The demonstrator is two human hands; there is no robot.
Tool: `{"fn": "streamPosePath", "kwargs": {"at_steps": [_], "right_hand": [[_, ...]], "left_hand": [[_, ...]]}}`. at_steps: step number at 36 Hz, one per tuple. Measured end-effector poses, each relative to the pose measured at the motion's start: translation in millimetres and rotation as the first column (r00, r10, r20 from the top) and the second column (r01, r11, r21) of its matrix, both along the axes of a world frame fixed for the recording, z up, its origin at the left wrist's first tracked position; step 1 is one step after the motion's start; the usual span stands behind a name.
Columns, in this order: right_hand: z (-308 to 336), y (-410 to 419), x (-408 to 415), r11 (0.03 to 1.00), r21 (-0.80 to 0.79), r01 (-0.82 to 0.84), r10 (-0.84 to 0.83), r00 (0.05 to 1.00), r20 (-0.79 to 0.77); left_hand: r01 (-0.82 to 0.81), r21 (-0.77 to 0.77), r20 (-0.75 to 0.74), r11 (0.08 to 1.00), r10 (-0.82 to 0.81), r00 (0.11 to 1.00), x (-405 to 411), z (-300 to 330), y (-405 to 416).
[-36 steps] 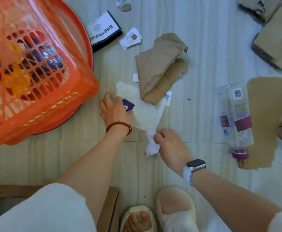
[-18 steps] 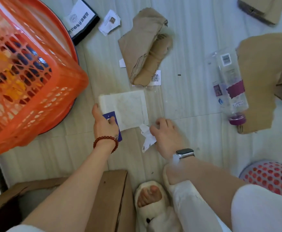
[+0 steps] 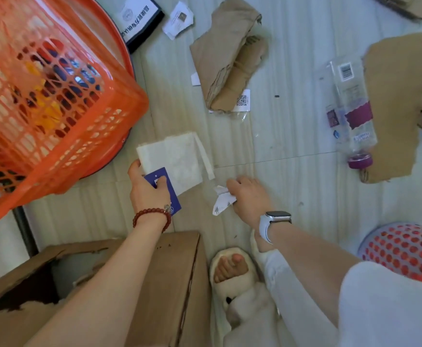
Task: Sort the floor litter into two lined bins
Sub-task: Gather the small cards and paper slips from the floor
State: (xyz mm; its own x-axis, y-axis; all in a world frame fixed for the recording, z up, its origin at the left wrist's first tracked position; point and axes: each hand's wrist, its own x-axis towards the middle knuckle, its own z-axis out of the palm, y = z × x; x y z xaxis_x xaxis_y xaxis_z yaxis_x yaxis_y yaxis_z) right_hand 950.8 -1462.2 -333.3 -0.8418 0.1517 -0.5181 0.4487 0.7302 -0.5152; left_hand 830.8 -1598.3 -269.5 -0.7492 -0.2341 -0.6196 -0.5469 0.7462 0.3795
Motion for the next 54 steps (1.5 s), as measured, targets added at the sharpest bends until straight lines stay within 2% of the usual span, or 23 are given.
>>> {"fn": "streamPosePath", "kwargs": {"at_steps": [3,7,11,16,19,22,27,31,33,36,38,41,43,45,47,50,52,53,54], "right_hand": [[31.7,6.3,8.3,0.992,-0.097,0.086,-0.074,0.990,0.124],[93.0,18.3,20.5,0.921,-0.152,0.358,-0.343,0.932,0.112],[163.4,39.1,37.6,0.766,-0.094,0.636,-0.620,0.769,0.157],[251.5,71.4,86.6,0.621,-0.051,0.782,-0.768,0.620,0.162],[295.7,90.4,125.9,0.477,-0.011,0.879,-0.865,0.471,0.172],[327.9,109.1,170.1,0.316,0.042,0.948,-0.940,0.307,0.146],[346.4,138.4,247.1,0.111,0.156,0.981,-0.982,0.084,0.171],[335.2,157.6,299.6,0.032,0.247,0.969,-0.981,-0.017,0.195],[325.1,164.2,320.9,0.028,0.276,0.961,-0.976,-0.034,0.216],[309.8,171.5,345.0,0.029,0.279,0.960,-0.971,-0.039,0.236],[299.3,174.7,358.9,0.024,0.257,0.966,-0.967,-0.043,0.252],[287.6,177.0,372.2,0.050,0.191,0.980,-0.950,-0.013,0.313],[284.1,176.7,371.7,0.114,0.107,0.988,-0.922,0.066,0.381],[281.3,176.1,369.1,0.213,-0.008,0.977,-0.888,0.197,0.415],[280.7,173.4,365.4,0.328,-0.079,0.941,-0.863,0.332,0.381],[280.4,166.9,362.3,0.520,-0.018,0.854,-0.819,0.505,0.272],[276.5,160.6,361.0,0.656,0.086,0.750,-0.748,0.632,0.202],[271.0,157.6,361.8,0.721,0.118,0.683,-0.692,0.698,0.183],[266.0,155.3,362.2,0.790,0.128,0.600,-0.613,0.766,0.194]], "left_hand": [[0.020,-0.016,0.002,1.000,-0.020,1.000,4.1,29.6,1.8],[0.076,0.022,-0.021,0.997,-0.076,0.997,13.4,82.9,11.2],[0.165,0.026,-0.045,0.986,-0.164,0.985,28.2,145.7,31.4],[0.227,0.121,-0.016,0.966,-0.227,0.974,64.2,227.8,69.6],[0.316,0.169,0.016,0.934,-0.323,0.946,92.7,266.0,95.1],[0.454,0.214,0.030,0.865,-0.471,0.882,128.2,293.3,123.1],[0.649,0.342,0.058,0.680,-0.705,0.707,196.5,310.1,172.7],[0.692,0.452,0.104,0.562,-0.804,0.585,252.0,298.0,206.8],[0.677,0.494,0.158,0.546,-0.822,0.547,277.3,287.5,219.9],[0.575,0.567,0.283,0.590,-0.795,0.536,311.0,265.0,231.8],[0.552,0.556,0.343,0.621,-0.777,0.528,326.4,246.8,234.3],[0.523,0.478,0.386,0.705,-0.704,0.596,338.3,223.8,236.7],[0.554,0.361,0.392,0.750,-0.661,0.640,338.9,210.8,235.8],[0.653,0.292,0.338,0.699,-0.714,0.614,340.2,199.7,235.8],[0.796,0.228,0.246,0.561,-0.824,0.510,341.6,193.0,237.9],[0.952,0.078,0.150,0.297,-0.947,0.283,348.0,192.8,236.3],[0.994,-0.103,0.048,0.045,-0.998,0.050,350.1,193.1,231.7],[0.976,-0.191,0.040,-0.105,-0.994,-0.099,349.8,192.1,229.3],[0.930,-0.226,0.105,-0.289,-0.957,-0.272,348.5,189.7,226.0]]}}
